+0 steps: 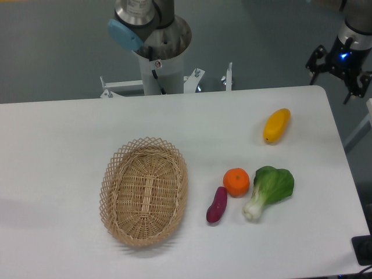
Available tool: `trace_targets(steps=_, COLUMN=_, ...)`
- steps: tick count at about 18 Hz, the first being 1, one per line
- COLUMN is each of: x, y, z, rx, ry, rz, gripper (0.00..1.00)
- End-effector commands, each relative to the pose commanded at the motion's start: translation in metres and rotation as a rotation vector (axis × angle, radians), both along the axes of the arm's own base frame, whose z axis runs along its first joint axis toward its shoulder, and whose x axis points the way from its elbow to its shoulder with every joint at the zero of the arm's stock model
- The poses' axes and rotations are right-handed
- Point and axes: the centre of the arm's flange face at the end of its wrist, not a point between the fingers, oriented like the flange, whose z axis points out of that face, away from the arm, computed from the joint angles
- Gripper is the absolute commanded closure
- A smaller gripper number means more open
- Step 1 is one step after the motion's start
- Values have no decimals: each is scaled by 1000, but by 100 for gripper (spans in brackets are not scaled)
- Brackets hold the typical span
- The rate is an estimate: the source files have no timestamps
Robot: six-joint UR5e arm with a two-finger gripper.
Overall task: Pick up the mango from the table
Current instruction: 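Move the open gripper over the yellow mango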
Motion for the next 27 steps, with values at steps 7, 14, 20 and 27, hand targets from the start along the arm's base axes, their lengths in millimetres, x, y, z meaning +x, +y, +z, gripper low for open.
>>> trace_targets(steps=7, x=8, y=-2, z=-11, rx=-3, ry=-23, rz=0, gripper=0)
trace_targets(steps=14, x=27, y=-8, z=-41, rx=4, ry=37, rz=3, gripper=0)
trace_targets(steps=20, x=51, y=-11, z=-71, rx=-3, ry=4, rz=5, gripper=0)
trace_targets(steps=27, x=75, y=-14, z=-120, rx=-33, ry=12, rz=43, gripper=0)
